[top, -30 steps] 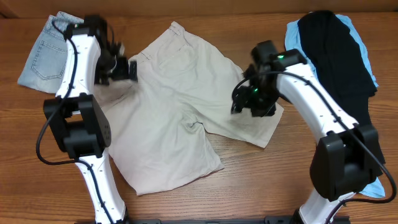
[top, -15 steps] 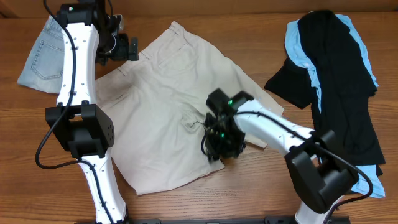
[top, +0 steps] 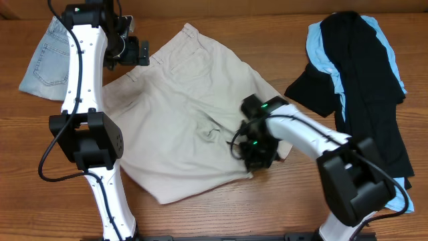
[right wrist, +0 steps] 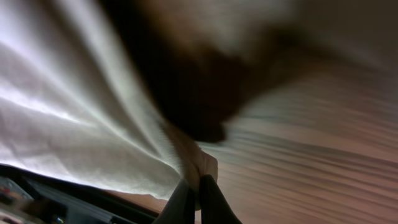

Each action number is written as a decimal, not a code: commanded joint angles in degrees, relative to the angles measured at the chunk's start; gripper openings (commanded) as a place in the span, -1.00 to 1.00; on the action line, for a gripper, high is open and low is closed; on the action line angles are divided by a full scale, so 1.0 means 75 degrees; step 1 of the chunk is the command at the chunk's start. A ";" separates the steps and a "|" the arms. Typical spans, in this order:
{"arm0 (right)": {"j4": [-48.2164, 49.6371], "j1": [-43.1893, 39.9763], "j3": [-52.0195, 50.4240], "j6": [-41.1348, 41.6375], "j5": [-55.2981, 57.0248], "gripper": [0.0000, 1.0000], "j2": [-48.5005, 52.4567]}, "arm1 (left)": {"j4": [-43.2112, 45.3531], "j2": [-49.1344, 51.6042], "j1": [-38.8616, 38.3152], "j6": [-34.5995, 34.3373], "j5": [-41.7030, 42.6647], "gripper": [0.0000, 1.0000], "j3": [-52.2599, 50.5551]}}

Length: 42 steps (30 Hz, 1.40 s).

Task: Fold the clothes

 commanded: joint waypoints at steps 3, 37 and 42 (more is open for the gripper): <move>-0.0388 -0.1297 -0.0017 -0.0271 0.0726 -0.92 -0.0268 | 0.0055 -0.0082 -0.0184 0.0414 0.0035 1.00 0.0157; -0.0868 -0.4864 0.3369 -0.0828 -0.1460 1.00 -0.0965 | 0.0437 0.1536 -0.2352 0.1644 0.0490 1.00 -0.0219; -0.0606 -0.4864 0.3369 -0.0822 -0.1422 1.00 -0.0965 | 0.0562 0.2057 -0.2349 0.0475 0.0708 1.00 -0.0219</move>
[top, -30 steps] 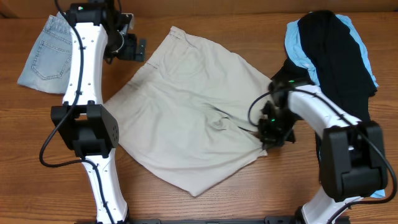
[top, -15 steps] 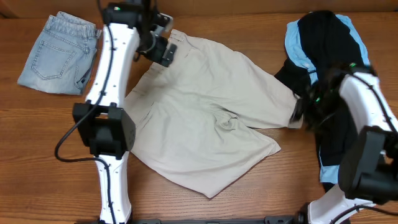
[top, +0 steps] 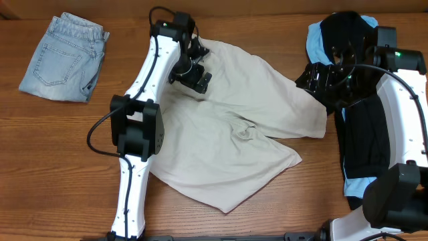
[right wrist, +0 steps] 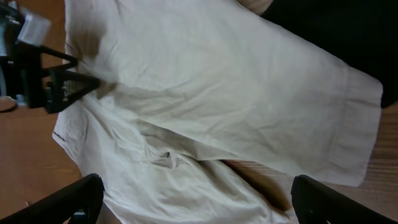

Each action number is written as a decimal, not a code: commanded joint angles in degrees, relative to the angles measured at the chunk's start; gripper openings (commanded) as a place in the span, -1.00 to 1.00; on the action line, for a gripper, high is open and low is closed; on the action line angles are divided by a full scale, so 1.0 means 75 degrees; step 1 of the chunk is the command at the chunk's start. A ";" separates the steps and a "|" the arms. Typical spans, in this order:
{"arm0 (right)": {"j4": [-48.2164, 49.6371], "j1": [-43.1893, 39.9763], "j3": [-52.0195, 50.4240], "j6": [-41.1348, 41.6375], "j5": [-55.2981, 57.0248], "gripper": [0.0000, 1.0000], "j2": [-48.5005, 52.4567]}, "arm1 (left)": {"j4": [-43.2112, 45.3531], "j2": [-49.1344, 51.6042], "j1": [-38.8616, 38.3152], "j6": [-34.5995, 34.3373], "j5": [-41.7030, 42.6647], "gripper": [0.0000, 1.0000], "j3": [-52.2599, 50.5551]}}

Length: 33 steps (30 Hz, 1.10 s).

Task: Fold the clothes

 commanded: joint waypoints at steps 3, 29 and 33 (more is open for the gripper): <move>0.0076 -0.0012 0.0073 0.0003 -0.0125 1.00 -0.0073 | 0.0125 0.0609 0.0015 -0.1137 0.0289 1.00 -0.0041; 0.0781 0.1617 -0.0152 0.2066 0.2541 1.00 0.0557 | -0.0720 0.1297 0.2253 -0.3471 -0.1011 1.00 -0.0041; 0.1172 0.1652 -0.0551 0.2276 0.2541 1.00 0.0638 | -0.1399 0.1297 0.2524 -0.3284 -0.0889 1.00 -0.0032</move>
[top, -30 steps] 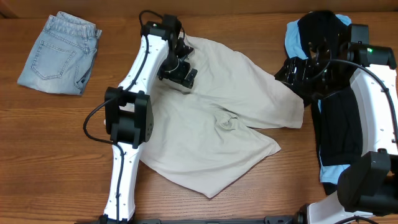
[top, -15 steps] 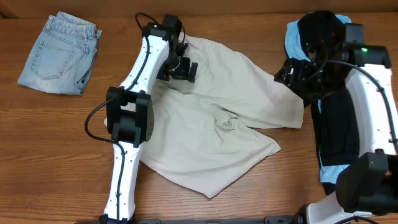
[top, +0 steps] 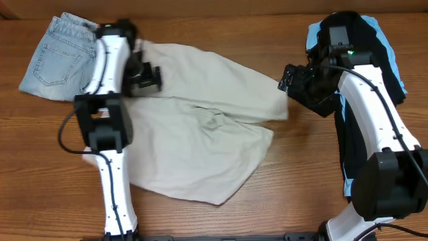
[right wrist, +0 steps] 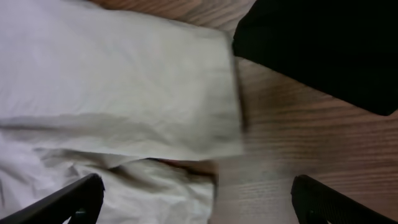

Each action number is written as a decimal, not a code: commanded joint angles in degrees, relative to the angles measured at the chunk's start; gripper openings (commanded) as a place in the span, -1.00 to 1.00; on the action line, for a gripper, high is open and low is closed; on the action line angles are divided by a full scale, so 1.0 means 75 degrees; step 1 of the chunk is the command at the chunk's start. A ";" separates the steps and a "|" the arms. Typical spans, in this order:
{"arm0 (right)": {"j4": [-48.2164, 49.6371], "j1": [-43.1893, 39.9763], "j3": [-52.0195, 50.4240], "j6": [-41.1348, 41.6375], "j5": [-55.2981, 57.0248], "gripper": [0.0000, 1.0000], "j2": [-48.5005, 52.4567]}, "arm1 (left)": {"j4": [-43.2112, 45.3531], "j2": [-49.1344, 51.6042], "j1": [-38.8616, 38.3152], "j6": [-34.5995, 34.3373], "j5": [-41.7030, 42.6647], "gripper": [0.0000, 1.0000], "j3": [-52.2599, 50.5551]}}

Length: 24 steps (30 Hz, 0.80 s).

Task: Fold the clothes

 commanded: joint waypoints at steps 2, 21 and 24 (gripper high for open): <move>0.0402 0.0044 -0.0615 0.0388 0.0175 0.99 0.0154 | -0.0536 0.0720 0.0201 0.0274 -0.0393 1.00 -0.0274; 0.0015 0.1821 -0.2034 0.0510 -0.0335 0.61 0.0216 | -0.1364 -0.1285 0.0038 0.0356 -0.0460 1.00 0.2119; 0.0280 0.2378 -0.2521 0.1043 -0.0178 0.47 0.0216 | -0.1218 -0.1786 0.0044 0.0356 -0.0498 1.00 0.2142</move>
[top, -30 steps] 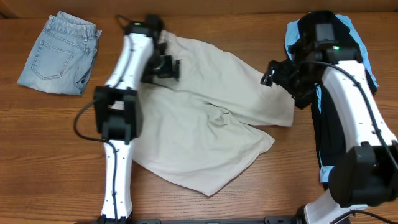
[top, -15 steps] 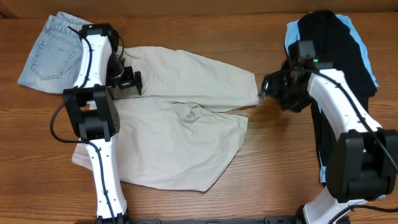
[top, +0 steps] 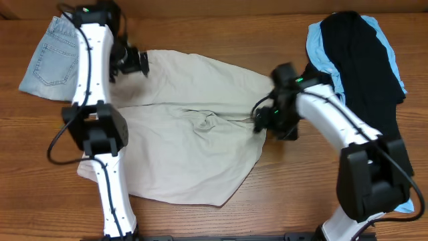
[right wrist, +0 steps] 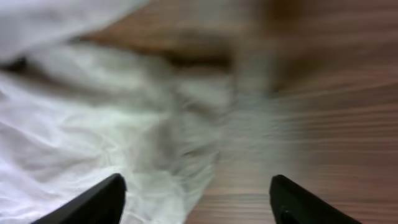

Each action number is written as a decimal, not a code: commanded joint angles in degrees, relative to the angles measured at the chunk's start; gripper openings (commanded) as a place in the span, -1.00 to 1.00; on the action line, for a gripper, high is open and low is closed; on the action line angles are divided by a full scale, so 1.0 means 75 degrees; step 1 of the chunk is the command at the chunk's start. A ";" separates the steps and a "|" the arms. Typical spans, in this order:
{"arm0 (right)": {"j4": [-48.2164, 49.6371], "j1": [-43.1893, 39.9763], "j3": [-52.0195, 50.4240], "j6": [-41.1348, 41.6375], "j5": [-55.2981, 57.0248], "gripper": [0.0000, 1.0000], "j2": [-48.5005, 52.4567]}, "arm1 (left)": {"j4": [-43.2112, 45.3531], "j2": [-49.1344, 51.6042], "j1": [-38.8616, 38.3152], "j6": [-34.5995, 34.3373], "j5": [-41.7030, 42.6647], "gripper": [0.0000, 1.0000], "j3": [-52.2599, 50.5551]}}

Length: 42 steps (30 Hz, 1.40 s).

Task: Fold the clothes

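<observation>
The beige shorts [top: 187, 134] lie spread over the middle and left of the table, with one leg laid across the top. My left gripper [top: 132, 61] sits at their upper-left waist corner and looks shut on the cloth there. My right gripper [top: 271, 122] hovers low over the right edge of the shorts. In the right wrist view this gripper [right wrist: 199, 205] is open wide, with crumpled beige fabric [right wrist: 93, 143] under its left finger and bare wood under the right one.
Folded blue jeans [top: 47, 57] lie at the far left, behind the left arm. A pile of black and light-blue clothes [top: 364, 60] fills the right side of the table [top: 301, 194]. The wooden front edge runs below the shorts.
My right gripper has come from the black pile down and left to the right edge of the shorts, still open. The left gripper has shifted slightly up and left with the waist corner.
My right gripper was shut on the hem of a shorts leg and the left was at the waistband. Then the leg lay across the shorts and the right gripper was open near the black pile. The shorts lay further left each time, following the left gripper; now the right hovers at their edge.
</observation>
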 commanded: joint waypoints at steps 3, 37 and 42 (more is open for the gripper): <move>0.0195 0.0836 -0.0833 0.1134 0.0399 0.25 -0.0026 | 0.0099 -0.1128 -0.0029 -0.0017 -0.0195 1.00 0.0289; -0.2157 0.1282 0.1804 0.0784 0.0020 0.24 -0.0064 | 0.0000 -0.1177 -0.0064 0.0248 -0.0306 1.00 0.0259; -0.2856 0.1460 0.1778 0.0871 0.0428 0.24 -0.0137 | -0.0029 -0.1177 -0.0064 0.0248 -0.0306 1.00 0.0259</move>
